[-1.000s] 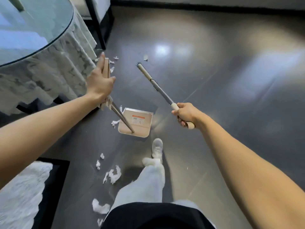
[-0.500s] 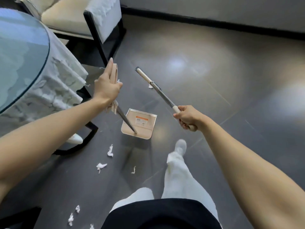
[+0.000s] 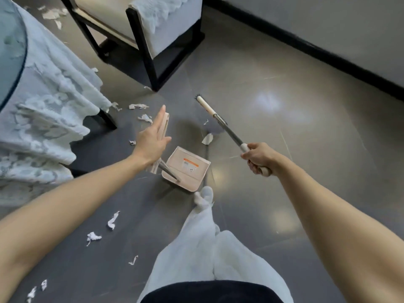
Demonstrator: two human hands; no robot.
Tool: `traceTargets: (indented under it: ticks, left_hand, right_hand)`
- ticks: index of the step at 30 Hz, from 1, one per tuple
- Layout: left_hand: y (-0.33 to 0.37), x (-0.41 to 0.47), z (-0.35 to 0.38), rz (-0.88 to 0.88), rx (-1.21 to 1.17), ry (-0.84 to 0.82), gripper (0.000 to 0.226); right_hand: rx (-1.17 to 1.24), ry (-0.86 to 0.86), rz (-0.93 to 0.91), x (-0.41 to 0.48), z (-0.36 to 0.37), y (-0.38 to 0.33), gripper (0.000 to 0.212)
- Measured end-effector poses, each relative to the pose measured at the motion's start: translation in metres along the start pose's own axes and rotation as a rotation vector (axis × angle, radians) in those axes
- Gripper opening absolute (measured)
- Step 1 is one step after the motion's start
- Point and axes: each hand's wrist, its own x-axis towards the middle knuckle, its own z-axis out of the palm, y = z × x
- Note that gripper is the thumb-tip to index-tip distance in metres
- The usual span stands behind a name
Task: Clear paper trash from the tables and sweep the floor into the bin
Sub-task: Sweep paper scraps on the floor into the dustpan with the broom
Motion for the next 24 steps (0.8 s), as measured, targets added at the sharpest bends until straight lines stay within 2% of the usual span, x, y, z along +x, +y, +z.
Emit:
traceTargets:
  ticks: [5, 11, 16, 18, 22, 24]
  left_hand:
    - [0.019, 0.058, 0.024, -0.065, -0.003, 0.020, 0.082]
    - [0.042, 0.090, 0.033, -0.080, 0.059, 0.077, 0.078]
    - [0.051, 0.081, 0.050, -0.108, 0.134, 0.174, 0.075]
    - [0.051, 0.072, 0.062, -0.104, 0.189, 0.220, 0.077]
    - [0.045, 0.057, 0.078, -0.159, 0.237, 0.298, 0.077]
    - [0.043, 0.050, 0.084, -0.190, 0.242, 0.320, 0.076]
  right_hand:
    - [-0.085, -0.046, 0.057, 0.075, -0.041, -0.019, 0.038]
    - [-0.208, -0.180, 0.153, 0.122, -0.067, -0.034, 0.015]
    - [-0.414, -0.178, 0.289, 0.135, -0.080, -0.033, 0.016]
    - [-0.436, -0.160, 0.238, 0.136, -0.089, -0.025, 0.019]
    - [-0.543, -0.242, -0.018, 0.126, -0.103, 0.003, 0.018]
    - [-0.553, -0.266, -0.026, 0.119, -0.108, 0.016, 0.022]
